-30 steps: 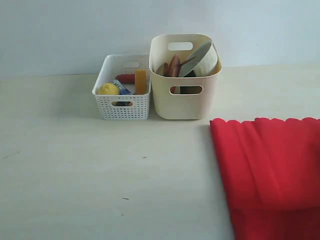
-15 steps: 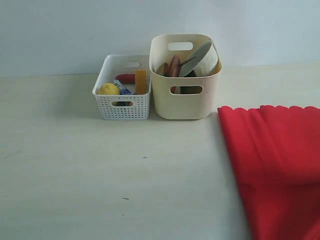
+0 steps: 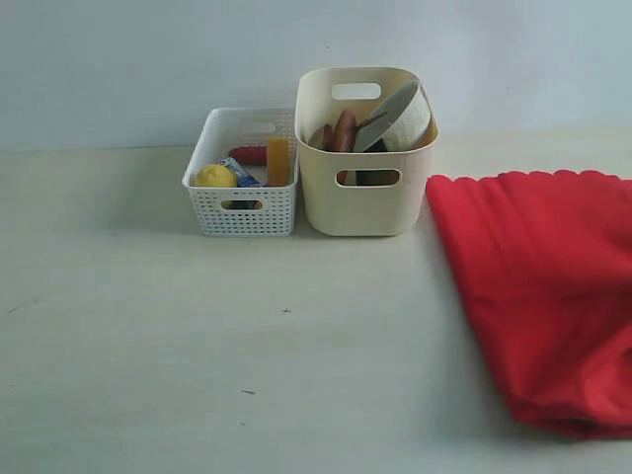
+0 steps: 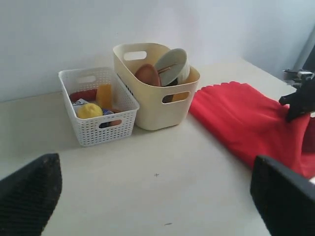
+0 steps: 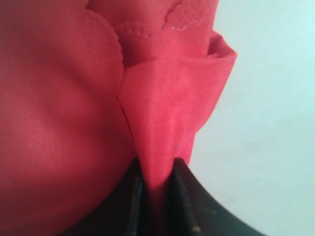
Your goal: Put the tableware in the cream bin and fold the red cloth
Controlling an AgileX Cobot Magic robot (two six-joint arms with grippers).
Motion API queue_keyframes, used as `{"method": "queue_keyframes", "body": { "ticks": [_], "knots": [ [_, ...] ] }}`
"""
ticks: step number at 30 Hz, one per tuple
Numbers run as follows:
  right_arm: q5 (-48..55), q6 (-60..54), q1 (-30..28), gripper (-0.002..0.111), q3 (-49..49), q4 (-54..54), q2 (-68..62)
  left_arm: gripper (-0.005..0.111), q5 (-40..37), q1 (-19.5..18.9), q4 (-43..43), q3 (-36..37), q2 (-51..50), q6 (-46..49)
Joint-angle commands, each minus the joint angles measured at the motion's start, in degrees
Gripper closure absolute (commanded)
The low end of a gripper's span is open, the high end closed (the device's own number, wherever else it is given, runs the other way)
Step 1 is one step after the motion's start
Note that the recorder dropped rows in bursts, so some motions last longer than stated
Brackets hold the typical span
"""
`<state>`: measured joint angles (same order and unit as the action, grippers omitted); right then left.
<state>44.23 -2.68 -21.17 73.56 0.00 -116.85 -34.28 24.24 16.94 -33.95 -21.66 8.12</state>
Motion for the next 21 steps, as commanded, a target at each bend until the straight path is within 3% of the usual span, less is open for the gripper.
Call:
{"method": "queue_keyframes", "body": {
  "ticks": [1,21],
  "knots": [
    [0.04,-2.7,-0.61,0.108,5.73,5.02,-3.93,0.002,1.33,-0.27,-0.86,0.36,0.28,-0.68],
    [7.08,-10.74,-0.61,0.108,30.38,25.93,-16.2,0.002,2.06,-0.27,-1.86,0.39,0.28,-0.68]
  ]
}}
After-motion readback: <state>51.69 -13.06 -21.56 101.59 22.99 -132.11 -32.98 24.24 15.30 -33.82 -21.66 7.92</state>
